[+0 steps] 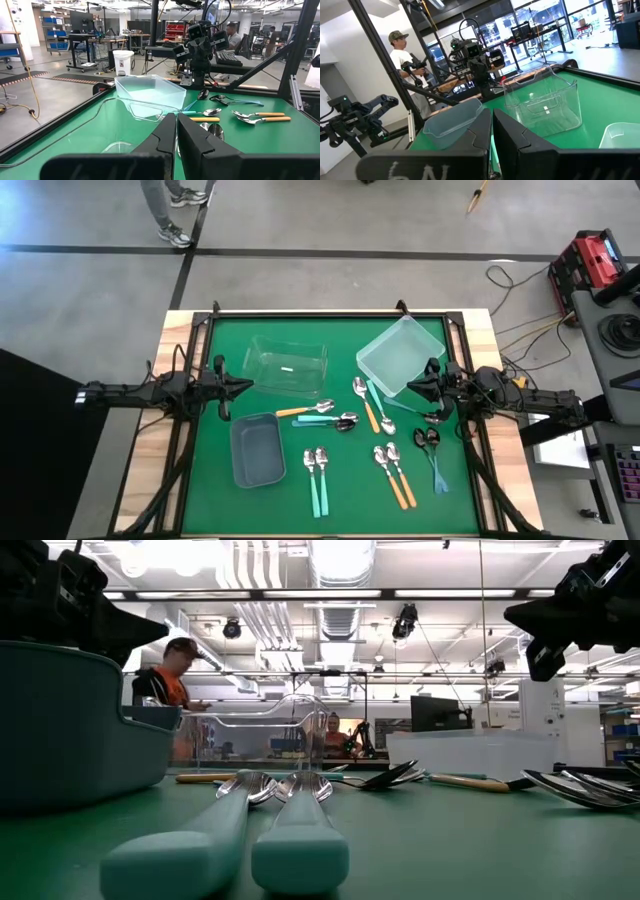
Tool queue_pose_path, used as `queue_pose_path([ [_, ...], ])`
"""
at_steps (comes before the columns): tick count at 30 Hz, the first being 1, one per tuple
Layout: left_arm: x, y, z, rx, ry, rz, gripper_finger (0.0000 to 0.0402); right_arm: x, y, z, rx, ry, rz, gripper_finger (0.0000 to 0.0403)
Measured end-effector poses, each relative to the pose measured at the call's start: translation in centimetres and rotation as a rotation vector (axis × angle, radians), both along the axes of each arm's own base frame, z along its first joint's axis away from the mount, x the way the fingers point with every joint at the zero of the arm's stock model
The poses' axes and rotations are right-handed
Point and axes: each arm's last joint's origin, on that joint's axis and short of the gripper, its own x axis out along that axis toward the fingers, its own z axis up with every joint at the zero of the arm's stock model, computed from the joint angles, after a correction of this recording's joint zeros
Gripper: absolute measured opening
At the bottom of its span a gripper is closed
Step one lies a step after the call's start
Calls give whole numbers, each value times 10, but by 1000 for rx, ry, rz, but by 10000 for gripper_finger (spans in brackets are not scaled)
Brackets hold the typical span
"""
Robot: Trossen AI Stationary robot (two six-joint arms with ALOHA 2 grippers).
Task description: Sort silverware by color (type)
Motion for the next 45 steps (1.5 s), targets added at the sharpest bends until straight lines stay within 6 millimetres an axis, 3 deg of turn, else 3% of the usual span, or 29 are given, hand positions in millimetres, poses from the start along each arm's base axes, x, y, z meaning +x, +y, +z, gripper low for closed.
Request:
queue_pose_path([
  [41, 0, 0, 0, 0, 1, 0, 0, 0, 0, 0, 0, 0, 0, 9],
  [45, 0, 0, 0, 0, 0, 0, 0, 0, -1, 1, -101, -5, -60, 9],
])
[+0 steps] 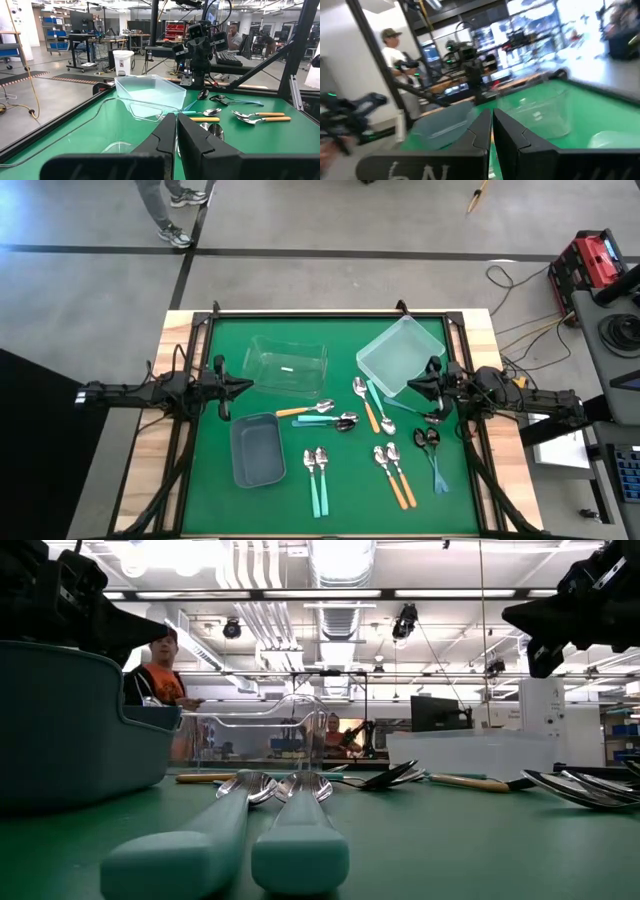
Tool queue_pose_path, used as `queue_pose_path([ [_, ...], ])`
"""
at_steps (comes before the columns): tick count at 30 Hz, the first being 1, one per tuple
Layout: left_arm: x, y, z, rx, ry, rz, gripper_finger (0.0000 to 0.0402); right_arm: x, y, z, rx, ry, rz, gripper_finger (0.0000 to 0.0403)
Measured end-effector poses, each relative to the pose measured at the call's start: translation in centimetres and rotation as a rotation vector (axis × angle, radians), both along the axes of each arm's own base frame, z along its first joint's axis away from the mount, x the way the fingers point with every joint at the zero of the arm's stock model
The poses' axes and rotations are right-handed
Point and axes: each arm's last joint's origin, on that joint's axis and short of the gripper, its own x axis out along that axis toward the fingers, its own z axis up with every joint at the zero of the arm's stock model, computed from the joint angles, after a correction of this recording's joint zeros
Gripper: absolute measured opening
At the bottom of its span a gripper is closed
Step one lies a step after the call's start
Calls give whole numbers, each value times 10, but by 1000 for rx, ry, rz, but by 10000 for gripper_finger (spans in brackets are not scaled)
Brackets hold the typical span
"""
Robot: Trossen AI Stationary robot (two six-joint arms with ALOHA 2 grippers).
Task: Sort silverware by color (type)
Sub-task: Put the blue spoon into the white bin
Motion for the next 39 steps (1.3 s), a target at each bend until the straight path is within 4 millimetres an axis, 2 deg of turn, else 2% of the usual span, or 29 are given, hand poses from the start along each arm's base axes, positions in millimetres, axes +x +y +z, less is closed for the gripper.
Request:
queue_pose_path([
  [4, 0, 0, 2, -13, -24, -1, 0, 0, 0, 4, 24, -41, -12, 9],
  [5, 0, 0, 5, -55, -61, -4, 0, -1, 0, 5, 79, -60, -2, 9],
  [7, -1, 0, 12, -244, -177, -30, 0, -1, 0, 8, 172, -97, 13, 9],
  [9, -3, 0, 20, -353, -280, -35, 0, -1, 0, 11, 179, -131, 18, 9],
  [14, -7, 0, 38, -284, -459, -88, 0, 3, -2, 13, 167, -98, -26, 9],
  [18, -5, -2, 45, -176, -507, -128, 0, 8, -6, 34, 111, -78, -139, 9],
  [23, 3, -2, 51, -162, -550, -127, 0, 26, -10, 64, 75, -8, -218, 9],
  [27, 15, -2, 69, -159, -513, -122, 0, 45, -12, 90, 82, 72, -213, 9],
  [30, 27, -2, 88, -84, -452, -97, 0, 55, -13, 108, 82, 154, -217, 9],
  [34, 43, -1, 112, 26, -257, 1, 0, 67, -15, 126, 96, 246, -220, 9],
  [39, 51, 4, 132, 126, 64, 185, 0, 80, -16, 136, 170, 365, -231, 9],
])
